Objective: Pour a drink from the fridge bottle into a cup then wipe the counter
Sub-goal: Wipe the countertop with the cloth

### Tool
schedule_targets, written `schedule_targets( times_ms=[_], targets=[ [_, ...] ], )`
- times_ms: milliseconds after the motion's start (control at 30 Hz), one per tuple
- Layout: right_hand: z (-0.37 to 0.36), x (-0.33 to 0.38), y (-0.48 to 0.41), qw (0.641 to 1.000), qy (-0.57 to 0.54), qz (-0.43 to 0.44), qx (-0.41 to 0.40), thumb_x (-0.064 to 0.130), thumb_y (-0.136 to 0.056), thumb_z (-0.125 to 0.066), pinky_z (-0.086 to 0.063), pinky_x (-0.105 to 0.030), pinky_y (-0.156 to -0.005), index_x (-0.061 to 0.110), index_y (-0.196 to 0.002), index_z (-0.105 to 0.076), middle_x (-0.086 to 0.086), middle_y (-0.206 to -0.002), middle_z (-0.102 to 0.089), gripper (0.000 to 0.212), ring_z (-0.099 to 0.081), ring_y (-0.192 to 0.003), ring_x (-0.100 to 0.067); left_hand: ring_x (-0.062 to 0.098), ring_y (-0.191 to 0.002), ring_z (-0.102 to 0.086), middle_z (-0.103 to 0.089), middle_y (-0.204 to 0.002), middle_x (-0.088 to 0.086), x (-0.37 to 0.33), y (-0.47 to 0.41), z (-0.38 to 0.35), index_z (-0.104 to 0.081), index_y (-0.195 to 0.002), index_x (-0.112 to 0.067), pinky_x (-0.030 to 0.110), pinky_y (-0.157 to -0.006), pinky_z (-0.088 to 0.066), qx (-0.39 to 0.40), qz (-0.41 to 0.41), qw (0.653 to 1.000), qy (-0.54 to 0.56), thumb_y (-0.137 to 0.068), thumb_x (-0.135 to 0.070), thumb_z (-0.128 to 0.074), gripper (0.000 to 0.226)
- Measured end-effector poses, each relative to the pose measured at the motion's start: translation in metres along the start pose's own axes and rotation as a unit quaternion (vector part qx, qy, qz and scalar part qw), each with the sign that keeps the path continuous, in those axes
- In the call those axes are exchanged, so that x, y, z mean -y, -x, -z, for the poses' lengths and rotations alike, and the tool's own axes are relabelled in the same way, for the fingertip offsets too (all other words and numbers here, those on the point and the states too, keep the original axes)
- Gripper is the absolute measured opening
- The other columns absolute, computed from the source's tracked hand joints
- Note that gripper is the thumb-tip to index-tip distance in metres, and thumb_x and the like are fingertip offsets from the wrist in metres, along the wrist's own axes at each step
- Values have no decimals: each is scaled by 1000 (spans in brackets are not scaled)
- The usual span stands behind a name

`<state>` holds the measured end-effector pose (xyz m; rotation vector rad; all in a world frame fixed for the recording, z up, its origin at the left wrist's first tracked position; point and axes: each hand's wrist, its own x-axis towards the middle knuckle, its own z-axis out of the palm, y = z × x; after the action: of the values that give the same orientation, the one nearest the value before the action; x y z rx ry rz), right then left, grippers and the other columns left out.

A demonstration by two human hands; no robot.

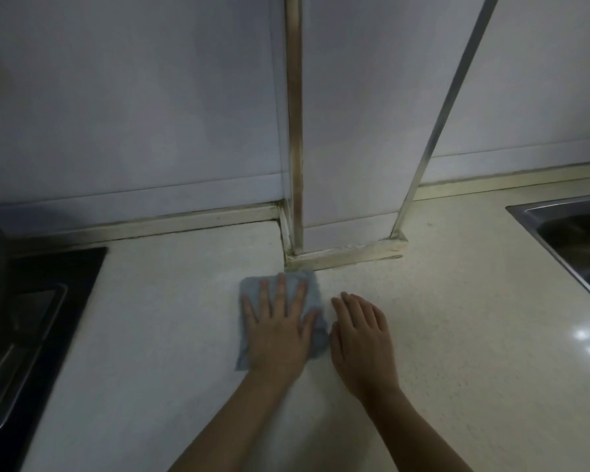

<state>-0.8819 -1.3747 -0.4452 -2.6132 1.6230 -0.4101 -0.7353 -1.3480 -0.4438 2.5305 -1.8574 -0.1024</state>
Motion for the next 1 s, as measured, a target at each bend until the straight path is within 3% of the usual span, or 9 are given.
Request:
schedule_targets(
  times_ms=[133, 200, 333, 433, 567, 667, 833, 900, 1000],
  targets=[
    [2, 0, -2, 1000, -10, 12, 0, 39, -95, -33, -39, -41, -106, 12, -127, -56, -10, -129, -61, 48, -55, -122, -25, 37, -148, -18, -18, -162, 11, -8, 23, 1, -7, -155, -31, 65, -114, -19, -10, -83, 996, 7, -94, -59, -17, 67],
    [4, 0, 0, 1000, -11, 8, 2, 38, -95, -32, -39, -41, -106, 11, -127, -57, -10, -129, -61, 49, -55, -122, -26, 37, -144, -28, -27, -159, 10, 10, 41, -1, -15, -154, -29, 65, -110, -27, -2, -130, 991, 11, -95, -56, -22, 65],
    [6, 0, 2, 1000, -19, -3, 12, 33, -96, -30, -35, -43, -109, 10, -132, -54, -11, -135, -57, 49, -51, -127, -27, 33, -147, -23, -24, -161, 7, 70, 58, -9, -7, -156, -33, 59, -110, -20, -23, -154, 988, 10, -102, -48, -13, 56],
    [7, 3, 2, 1000, -18, -5, 18, 32, -96, -28, -36, -43, -109, 9, -132, -53, -11, -135, -56, 50, -50, -128, -27, 29, -150, -15, -14, -163, 5, 98, 45, -7, -1, -155, -34, 59, -114, -20, -17, -102, 994, 18, -102, -48, -6, 56],
    [7, 4, -1, 1000, -8, -8, 24, 33, -97, -27, -36, -43, -109, 9, -132, -53, -12, -135, -56, 51, -50, -127, -27, 29, -150, 14, 24, -158, 4, 68, 9, -8, 39, -140, -35, 58, -118, 1, -8, 19, 1000, 1, -91, -56, 16, 58],
    [7, 4, 0, 1000, 3, -6, 27, 35, -96, -25, -34, -42, -110, 10, -133, -52, -12, -136, -55, 52, -49, -129, -27, 30, -147, 22, 26, -159, 4, 30, 3, -7, 42, -137, -36, 59, -117, 6, 2, -16, 1000, 2, -92, -57, 13, 58],
    [8, 0, 1, 999, 9, 10, 42, 40, -94, -23, -32, -43, -111, 9, -136, -48, -13, -140, -50, 58, -44, -132, -28, 29, -151, 9, 1, -165, 3, 42, 69, -8, 8, -153, -36, 60, -118, -5, 8, -254, 967, -15, -102, -50, -15, 57],
    [8, 1, 1, 999, -5, 8, 39, 36, -95, -23, -31, -44, -110, 8, -137, -48, -14, -141, -50, 56, -43, -132, -30, 24, -151, 6, 0, -165, 0, 72, 90, -7, 0, -155, -39, 59, -118, -8, 9, -277, 961, 10, -104, -50, -18, 55],
    [12, 3, 1, 999, -4, 16, 39, 34, -95, -21, -30, -45, -110, 5, -137, -48, -17, -140, -50, 57, -44, -131, -33, 30, -149, -15, -21, -162, 7, 118, 89, 4, -16, -156, -26, 59, -115, -20, -6, -243, 970, -21, -99, -42, -31, 61]
  ],
)
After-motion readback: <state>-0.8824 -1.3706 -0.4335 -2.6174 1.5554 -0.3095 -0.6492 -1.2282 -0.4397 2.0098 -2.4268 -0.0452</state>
